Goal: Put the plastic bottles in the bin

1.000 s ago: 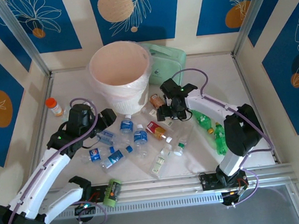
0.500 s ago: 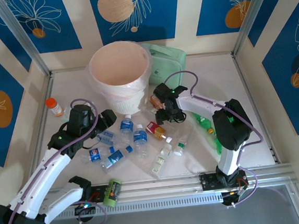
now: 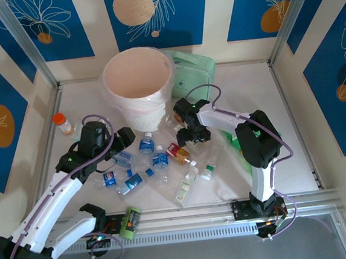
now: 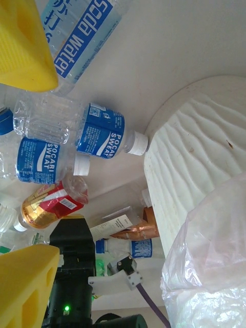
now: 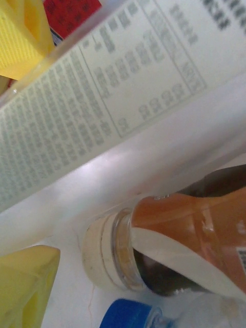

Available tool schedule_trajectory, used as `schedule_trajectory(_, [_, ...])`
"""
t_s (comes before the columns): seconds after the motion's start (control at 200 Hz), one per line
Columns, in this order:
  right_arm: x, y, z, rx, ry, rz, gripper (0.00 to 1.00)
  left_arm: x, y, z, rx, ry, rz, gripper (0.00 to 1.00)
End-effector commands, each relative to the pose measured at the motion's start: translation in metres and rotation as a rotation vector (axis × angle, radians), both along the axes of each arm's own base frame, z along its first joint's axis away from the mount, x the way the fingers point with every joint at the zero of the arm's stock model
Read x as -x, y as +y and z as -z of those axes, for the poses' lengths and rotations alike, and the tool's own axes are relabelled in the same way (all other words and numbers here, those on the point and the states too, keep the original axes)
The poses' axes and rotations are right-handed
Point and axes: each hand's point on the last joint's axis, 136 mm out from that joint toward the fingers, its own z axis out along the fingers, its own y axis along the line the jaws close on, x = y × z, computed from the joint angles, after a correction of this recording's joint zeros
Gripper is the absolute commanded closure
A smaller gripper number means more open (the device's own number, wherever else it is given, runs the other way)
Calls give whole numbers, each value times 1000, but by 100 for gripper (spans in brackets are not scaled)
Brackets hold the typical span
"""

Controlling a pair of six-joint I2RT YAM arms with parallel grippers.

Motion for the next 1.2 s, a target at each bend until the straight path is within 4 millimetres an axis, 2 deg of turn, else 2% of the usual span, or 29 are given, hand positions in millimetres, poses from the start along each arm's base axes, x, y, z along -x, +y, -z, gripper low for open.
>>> schedule_trajectory(0.0, [7,0,5,6,45,-19,22,0,-4,-7,34,-23,10,22])
schedule_trajectory(0.275, [7,-1,-7,-2,-4,-24,37,-2,-6,-15,47,-40,11,23])
schedule_trajectory(0.405, [10,-4,-28,-17,-68,-25,39,-3,-9,-27,57,-57,26,22])
schedule_trajectory(0.47, [14,-5,-45,-36,-112,-27,40,-5,-13,-37,69,-74,45,22])
schedule_trajectory(0.6, [29,-9,-81,-81,-196,-42,42,-8,-35,-67,130,-128,143,22])
schedule_trajectory(0.725, [49,-10,-112,-120,-265,-70,43,-6,-65,-91,195,-166,250,22])
schedule_trajectory(0.835, [68,-11,-137,-154,-324,-92,44,-3,-93,-107,218,-179,333,28])
schedule_trajectory(1.03, [106,14,-180,-279,-390,-203,44,-5,-119,-128,218,-208,405,34])
schedule_trajectory(1.196, [122,38,-203,-319,-437,-291,45,-8,-130,-127,216,-189,441,44])
